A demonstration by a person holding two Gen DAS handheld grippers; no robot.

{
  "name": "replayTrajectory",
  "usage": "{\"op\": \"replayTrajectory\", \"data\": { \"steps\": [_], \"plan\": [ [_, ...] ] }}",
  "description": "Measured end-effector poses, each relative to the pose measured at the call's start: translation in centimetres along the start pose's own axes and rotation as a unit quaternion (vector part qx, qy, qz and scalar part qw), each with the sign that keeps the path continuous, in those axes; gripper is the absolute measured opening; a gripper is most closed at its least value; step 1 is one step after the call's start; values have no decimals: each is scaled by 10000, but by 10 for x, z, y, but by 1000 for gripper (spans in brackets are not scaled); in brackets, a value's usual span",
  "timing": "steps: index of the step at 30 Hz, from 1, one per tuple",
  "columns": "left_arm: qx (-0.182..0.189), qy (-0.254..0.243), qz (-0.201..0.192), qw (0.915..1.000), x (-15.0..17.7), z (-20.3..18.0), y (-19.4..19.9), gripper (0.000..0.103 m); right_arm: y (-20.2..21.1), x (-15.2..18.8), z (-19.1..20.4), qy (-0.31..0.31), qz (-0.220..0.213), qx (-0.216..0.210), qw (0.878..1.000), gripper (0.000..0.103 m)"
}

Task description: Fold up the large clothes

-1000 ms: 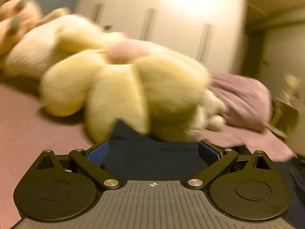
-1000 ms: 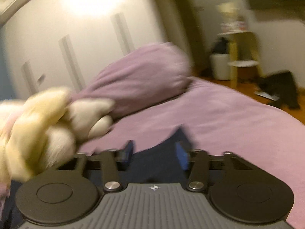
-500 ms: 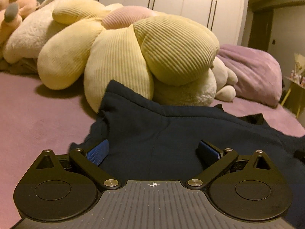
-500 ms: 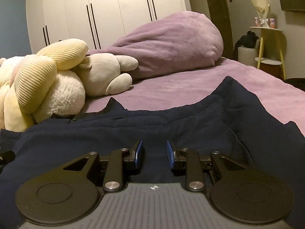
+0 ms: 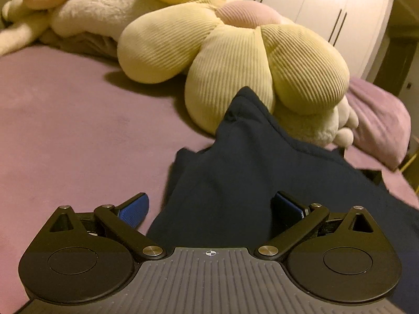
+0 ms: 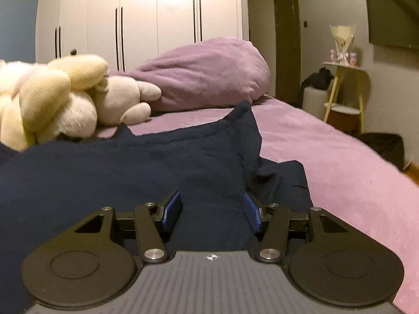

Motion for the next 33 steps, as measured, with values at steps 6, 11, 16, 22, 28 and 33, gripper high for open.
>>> {"op": "replayTrajectory", "data": {
  "steps": [6,11,16,22,28,33],
  "plan": [
    [624,214,663,9956,40,60,50,103,41,-2,-31,-1005,161,-551,9933,52],
    [1081,458,1029,9877,63,98,94,103,138,38,-83,-2328,343,-568,9703,75],
    [1658,1127,1560,9672,59,82,83,103,168,79,-111,-3765,519,-1039,9191,74],
    [1344,1551,1763,9627,54,63,45,81,117,74,-109,-4571,646,-1274,8779,58],
    [1630,1694,1678,9574,40,59,61,39,83,74,-104,-5098,633,-1069,8513,39],
    [2090,1685,1582,9502,31,70,108,35,110,54,-90,-4459,623,-1102,8861,22]
  ]
}}
Point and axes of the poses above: each gripper's, at about its wrist camera, not at the fingertips, and y roughly against the way its jaws point, z to its left, x to its underside, the point moved 6 cm from there along -y, roughly the way its jaws point, and after that the axes turned 8 degrees about -x, right-handed, at the moved point
